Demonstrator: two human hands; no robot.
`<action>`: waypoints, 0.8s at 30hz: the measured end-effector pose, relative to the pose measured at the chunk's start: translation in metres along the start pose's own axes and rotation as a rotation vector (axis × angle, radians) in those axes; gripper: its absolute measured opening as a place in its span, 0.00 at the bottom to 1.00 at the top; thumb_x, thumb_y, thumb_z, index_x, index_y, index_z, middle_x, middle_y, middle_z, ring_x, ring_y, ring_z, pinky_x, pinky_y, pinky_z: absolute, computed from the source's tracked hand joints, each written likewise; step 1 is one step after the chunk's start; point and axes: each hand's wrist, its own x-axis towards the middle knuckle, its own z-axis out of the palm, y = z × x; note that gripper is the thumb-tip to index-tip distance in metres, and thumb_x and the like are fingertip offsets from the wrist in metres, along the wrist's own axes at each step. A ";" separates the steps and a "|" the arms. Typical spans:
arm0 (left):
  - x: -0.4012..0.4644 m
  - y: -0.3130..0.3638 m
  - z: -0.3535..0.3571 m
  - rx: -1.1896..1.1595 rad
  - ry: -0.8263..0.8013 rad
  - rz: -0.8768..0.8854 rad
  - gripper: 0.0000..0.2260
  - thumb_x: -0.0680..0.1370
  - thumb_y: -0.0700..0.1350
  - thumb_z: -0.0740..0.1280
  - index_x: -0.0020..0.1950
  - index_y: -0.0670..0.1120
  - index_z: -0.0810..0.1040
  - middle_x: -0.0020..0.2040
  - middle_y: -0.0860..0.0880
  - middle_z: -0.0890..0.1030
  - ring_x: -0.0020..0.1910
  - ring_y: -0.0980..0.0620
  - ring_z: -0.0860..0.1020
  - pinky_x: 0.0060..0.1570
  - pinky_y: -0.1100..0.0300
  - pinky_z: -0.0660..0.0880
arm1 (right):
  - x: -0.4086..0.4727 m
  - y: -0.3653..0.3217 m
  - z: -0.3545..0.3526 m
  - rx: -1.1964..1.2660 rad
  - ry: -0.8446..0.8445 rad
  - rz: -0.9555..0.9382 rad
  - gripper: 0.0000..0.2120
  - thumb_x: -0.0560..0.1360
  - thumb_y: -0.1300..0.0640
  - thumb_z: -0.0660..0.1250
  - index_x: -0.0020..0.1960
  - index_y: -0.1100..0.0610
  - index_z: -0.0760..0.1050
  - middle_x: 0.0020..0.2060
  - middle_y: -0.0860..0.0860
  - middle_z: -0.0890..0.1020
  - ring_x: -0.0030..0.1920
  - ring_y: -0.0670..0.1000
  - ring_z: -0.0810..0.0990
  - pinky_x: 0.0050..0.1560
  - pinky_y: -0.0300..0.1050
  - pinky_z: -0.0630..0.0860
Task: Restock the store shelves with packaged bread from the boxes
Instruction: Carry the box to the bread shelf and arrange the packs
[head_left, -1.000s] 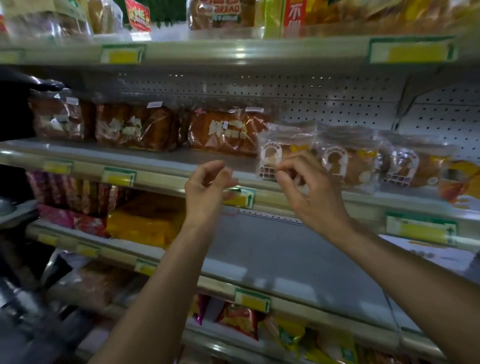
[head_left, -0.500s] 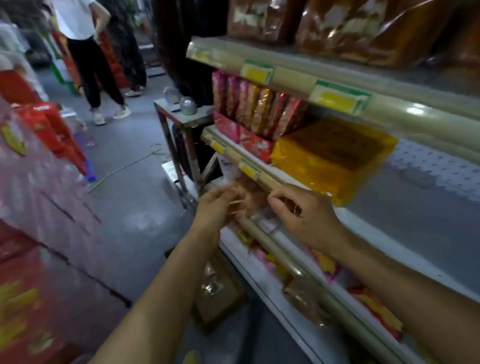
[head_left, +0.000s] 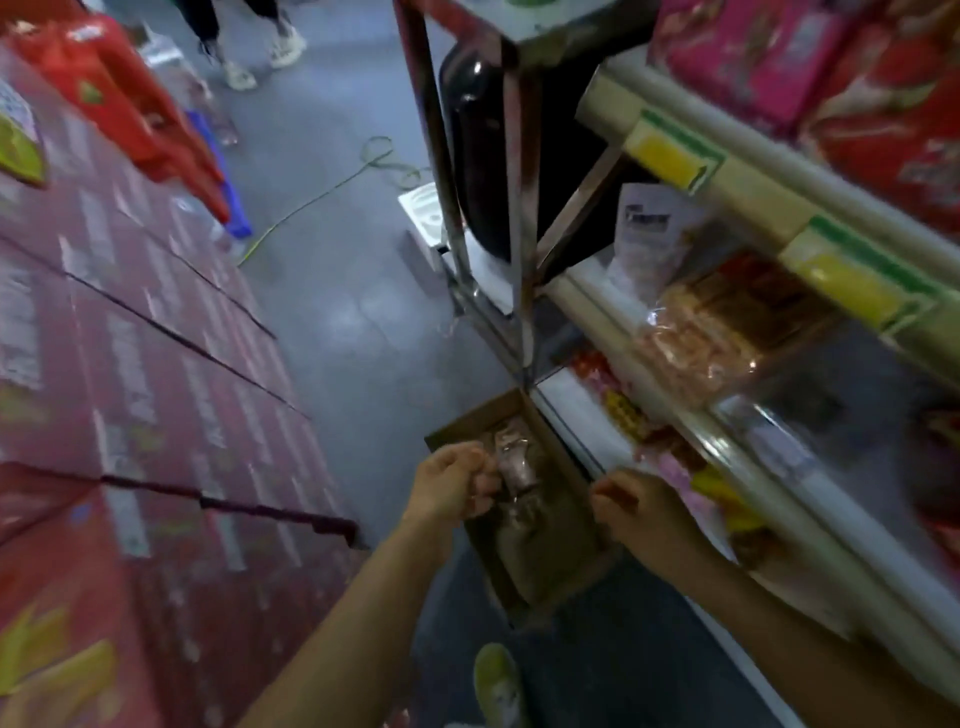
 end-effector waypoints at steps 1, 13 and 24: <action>0.019 -0.012 -0.004 0.014 -0.002 -0.044 0.09 0.82 0.38 0.61 0.44 0.46 0.76 0.37 0.48 0.78 0.32 0.53 0.74 0.26 0.66 0.70 | 0.013 0.014 0.013 0.025 -0.026 0.054 0.08 0.77 0.58 0.67 0.42 0.45 0.76 0.40 0.43 0.80 0.44 0.46 0.79 0.49 0.45 0.78; 0.254 -0.165 -0.017 0.041 0.069 -0.359 0.06 0.82 0.37 0.60 0.53 0.45 0.76 0.46 0.46 0.80 0.42 0.51 0.79 0.37 0.60 0.76 | 0.173 0.189 0.160 0.061 -0.214 0.427 0.07 0.74 0.58 0.71 0.44 0.48 0.75 0.42 0.49 0.80 0.45 0.50 0.80 0.50 0.49 0.79; 0.440 -0.299 -0.018 0.226 0.121 -0.294 0.29 0.79 0.44 0.66 0.77 0.51 0.57 0.70 0.44 0.69 0.66 0.45 0.72 0.65 0.45 0.71 | 0.317 0.297 0.270 0.011 -0.179 0.436 0.17 0.77 0.59 0.67 0.64 0.56 0.68 0.59 0.53 0.76 0.59 0.53 0.75 0.56 0.48 0.73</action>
